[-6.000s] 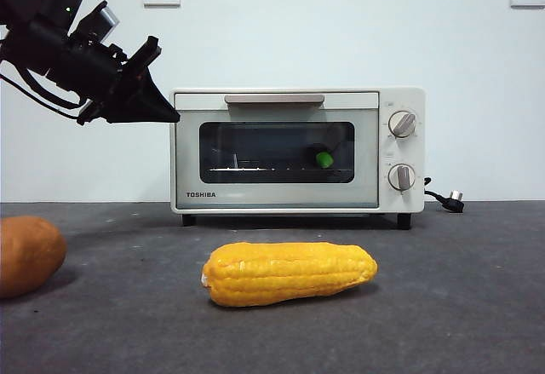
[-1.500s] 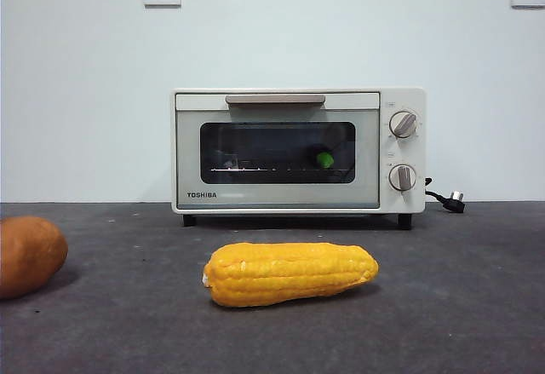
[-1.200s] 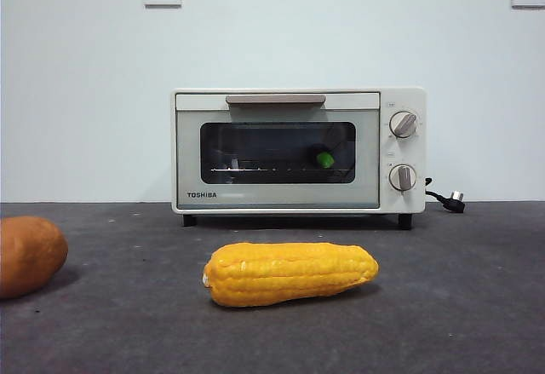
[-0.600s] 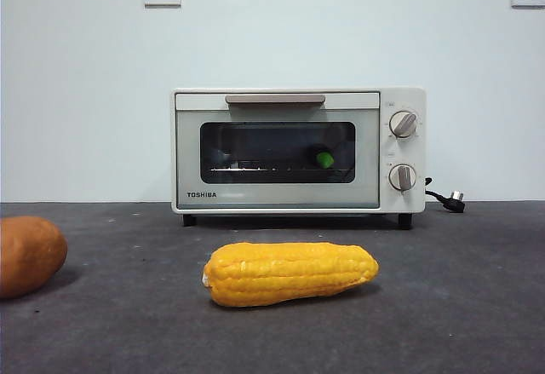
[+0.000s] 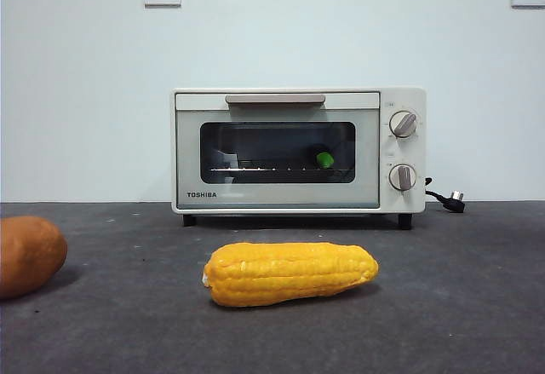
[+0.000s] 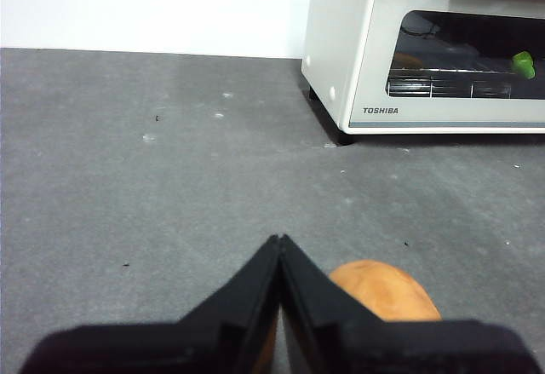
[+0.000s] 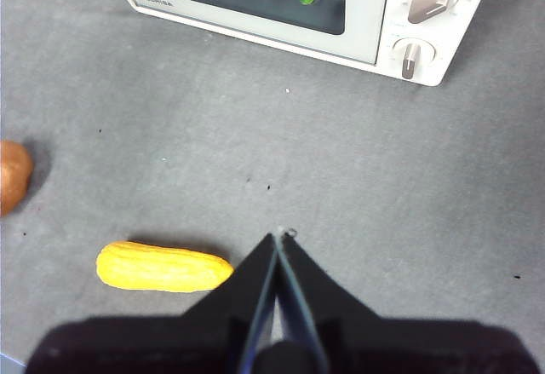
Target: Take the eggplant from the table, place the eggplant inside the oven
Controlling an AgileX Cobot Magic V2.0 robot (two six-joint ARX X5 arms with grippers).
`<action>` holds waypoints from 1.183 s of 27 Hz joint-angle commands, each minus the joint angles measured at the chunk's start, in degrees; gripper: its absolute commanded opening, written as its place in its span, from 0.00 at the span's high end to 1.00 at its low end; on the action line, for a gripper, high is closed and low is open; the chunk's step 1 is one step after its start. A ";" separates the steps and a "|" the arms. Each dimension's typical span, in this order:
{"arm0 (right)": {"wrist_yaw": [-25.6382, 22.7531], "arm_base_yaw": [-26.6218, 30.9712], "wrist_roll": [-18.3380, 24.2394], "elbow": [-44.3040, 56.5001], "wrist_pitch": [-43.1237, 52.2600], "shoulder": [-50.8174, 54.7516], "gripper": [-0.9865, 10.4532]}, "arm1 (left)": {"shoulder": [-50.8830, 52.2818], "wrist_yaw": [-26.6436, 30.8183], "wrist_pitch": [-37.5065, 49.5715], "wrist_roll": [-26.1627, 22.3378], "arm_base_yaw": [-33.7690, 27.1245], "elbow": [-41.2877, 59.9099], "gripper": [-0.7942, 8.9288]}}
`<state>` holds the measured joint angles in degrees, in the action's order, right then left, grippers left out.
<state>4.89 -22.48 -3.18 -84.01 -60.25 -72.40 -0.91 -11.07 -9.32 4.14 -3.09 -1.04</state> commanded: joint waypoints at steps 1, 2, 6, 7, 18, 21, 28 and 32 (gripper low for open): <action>-0.04 0.00 0.33 -0.15 0.46 -0.20 0.91 | 0.00 0.20 0.37 0.37 0.13 0.57 0.92; -0.04 0.00 0.33 -0.15 0.46 -0.20 0.91 | 0.00 0.20 0.37 0.37 0.13 0.57 0.92; -9.07 1.86 2.71 -0.15 2.93 2.01 0.91 | -0.02 0.20 0.37 0.37 0.13 0.57 0.92; -11.23 2.32 2.84 -0.15 4.37 3.69 0.91 | -0.02 0.20 0.37 0.37 0.13 0.57 0.92; -11.80 20.76 3.02 -0.11 7.50 27.28 0.91 | -0.02 0.20 0.37 0.37 0.13 0.57 0.92; -12.09 23.26 3.58 0.09 7.50 30.69 0.91 | -0.02 0.17 0.37 0.39 0.13 0.57 0.92; -12.79 24.11 3.56 8.55 10.67 39.36 0.91 | -0.02 0.20 0.37 0.37 0.13 0.57 0.92; -11.32 24.11 3.17 19.21 15.87 44.94 0.91 | -0.02 0.20 0.37 0.37 0.13 0.57 0.92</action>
<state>-6.79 1.54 0.01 -67.37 -45.30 -28.40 -0.91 -11.07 -9.32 4.14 -3.09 -1.04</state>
